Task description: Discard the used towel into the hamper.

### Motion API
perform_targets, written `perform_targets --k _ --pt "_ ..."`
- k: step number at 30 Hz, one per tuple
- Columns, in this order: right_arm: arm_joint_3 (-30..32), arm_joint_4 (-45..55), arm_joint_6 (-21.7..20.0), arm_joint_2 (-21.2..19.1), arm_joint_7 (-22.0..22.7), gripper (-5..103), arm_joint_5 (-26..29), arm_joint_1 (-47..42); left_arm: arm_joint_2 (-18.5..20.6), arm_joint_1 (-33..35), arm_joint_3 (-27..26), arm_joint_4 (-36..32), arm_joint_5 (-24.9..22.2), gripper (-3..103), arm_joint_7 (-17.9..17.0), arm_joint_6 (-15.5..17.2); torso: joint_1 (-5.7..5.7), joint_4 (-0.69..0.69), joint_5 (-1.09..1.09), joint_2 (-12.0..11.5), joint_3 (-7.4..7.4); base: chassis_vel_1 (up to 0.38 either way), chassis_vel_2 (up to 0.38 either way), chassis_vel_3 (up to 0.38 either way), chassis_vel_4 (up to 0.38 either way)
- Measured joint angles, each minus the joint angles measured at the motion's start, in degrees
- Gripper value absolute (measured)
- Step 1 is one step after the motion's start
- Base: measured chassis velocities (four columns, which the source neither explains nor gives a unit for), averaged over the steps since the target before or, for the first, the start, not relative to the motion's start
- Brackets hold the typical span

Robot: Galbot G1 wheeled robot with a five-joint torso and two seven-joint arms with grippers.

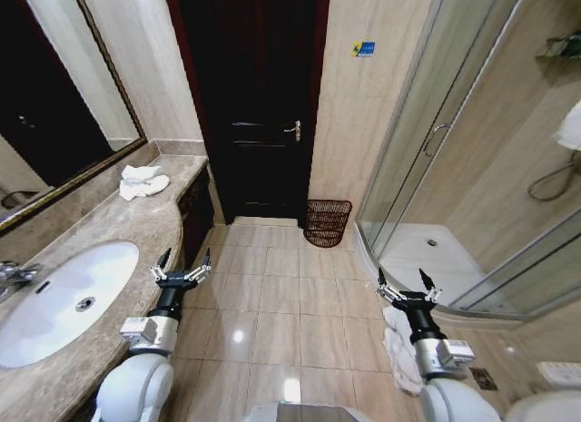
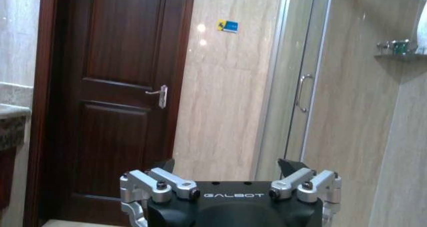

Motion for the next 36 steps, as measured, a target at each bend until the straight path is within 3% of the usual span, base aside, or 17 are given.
perform_targets --k 9,36 --pt "0.09 1.52 -2.08 -0.23 0.4 100 1.08 -0.19 -1.13 0.38 0.88 -1.21 0.25 100 0.14 1.85 0.0 0.0 0.0 0.0 0.0 0.0 0.0 0.0 0.0" --pt "-0.42 0.62 -0.26 -0.37 0.15 100 1.77 -0.02 -1.51 0.33 0.81 -1.48 -0.09 100 -0.01 2.11 0.02 0.0 -0.01 0.0 0.01 -0.046 0.046 0.048 -0.048"
